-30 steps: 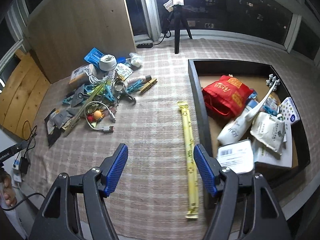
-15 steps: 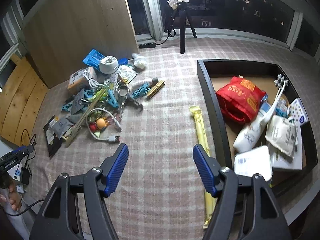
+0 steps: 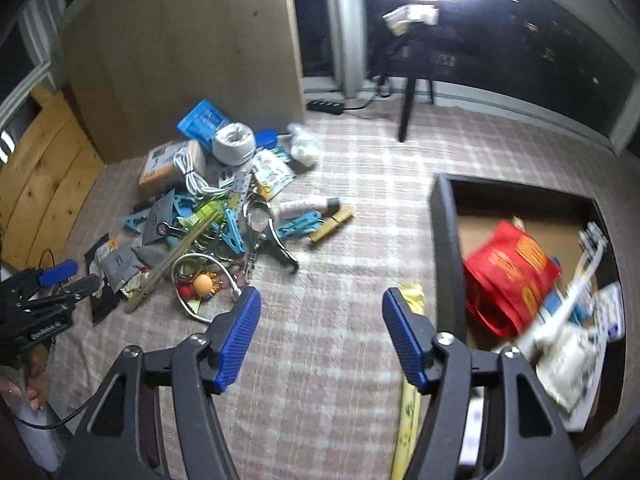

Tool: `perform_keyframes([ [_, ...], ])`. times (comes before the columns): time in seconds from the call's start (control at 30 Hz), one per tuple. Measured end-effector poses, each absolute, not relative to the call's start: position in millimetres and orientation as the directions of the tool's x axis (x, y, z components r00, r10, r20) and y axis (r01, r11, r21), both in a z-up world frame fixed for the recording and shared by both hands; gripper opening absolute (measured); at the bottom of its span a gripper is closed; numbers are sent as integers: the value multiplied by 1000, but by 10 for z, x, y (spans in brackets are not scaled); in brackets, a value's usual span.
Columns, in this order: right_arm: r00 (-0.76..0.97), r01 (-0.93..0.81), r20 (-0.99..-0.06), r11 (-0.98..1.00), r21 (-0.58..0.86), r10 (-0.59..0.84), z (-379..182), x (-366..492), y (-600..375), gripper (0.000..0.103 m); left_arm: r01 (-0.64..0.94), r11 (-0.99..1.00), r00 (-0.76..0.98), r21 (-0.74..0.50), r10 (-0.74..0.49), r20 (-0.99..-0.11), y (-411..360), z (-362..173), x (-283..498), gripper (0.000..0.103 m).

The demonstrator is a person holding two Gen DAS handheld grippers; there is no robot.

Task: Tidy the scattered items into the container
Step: 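Grasp the long wooden stick with the left gripper while the right grasps the metal scissors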

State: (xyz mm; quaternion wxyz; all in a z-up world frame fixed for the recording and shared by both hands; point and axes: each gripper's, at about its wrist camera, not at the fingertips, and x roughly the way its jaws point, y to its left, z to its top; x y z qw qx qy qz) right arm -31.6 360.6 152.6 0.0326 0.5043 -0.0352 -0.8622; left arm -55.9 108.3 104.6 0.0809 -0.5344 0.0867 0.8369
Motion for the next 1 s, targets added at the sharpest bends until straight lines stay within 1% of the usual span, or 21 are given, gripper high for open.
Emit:
perform_keyframes([
  [0.13,-436,76,-891,-992,104,-127,1322,-660,3465,56,-268,-960,-363,80,24,-931,1173,799,-743,55],
  [0.2,-398,87,-906,-989,115,-141,1179,-850,3412,50,-288,-954,-346,83,23,-938,1206,718,-822,52],
  [0.23,-383,89,-912,-988,123,-148,1123,-912,3402,46,-296,-951,-343,87,20,-939,1220,694,-850,52],
  [0.27,-362,89,-918,-987,135,-159,1055,-997,3399,45,-306,-948,-339,91,19,-941,1238,674,-874,52],
  [0.37,-312,77,-931,-982,173,-188,891,-1234,3401,44,-347,-934,-326,81,39,-945,1299,636,-929,52],
  [0.43,-283,67,-937,-979,194,-205,817,-1380,3404,38,-364,-928,-319,79,45,-947,1337,610,-957,52],
  [0.47,-273,67,-938,-977,201,-212,797,-1436,3395,37,-372,-925,-314,77,47,-948,1356,593,-967,52],
  [0.6,-239,55,-944,-974,219,-226,701,-1659,3359,36,-390,-917,-299,84,40,-953,1427,518,-1000,52],
  [0.67,-215,52,-949,-973,223,-229,637,-1750,3326,32,-395,-915,-293,83,40,-955,1449,489,-1014,52],
  [0.77,-200,60,-952,-973,225,-232,611,-1812,3268,32,-398,-914,-283,78,42,-958,1463,458,-1035,52],
  [0.83,-188,66,-955,-973,222,-231,592,-1826,3221,32,-405,-912,-279,66,55,-959,1468,464,-1041,50],
  [0.9,-173,80,-955,-970,230,-240,565,-1824,3178,32,-411,-910,-270,51,68,-960,1476,473,-1044,43],
  [1.0,-168,98,-958,-971,218,-232,547,-1826,3111,32,-421,-906,-263,38,83,-961,1497,485,-1026,35],
])
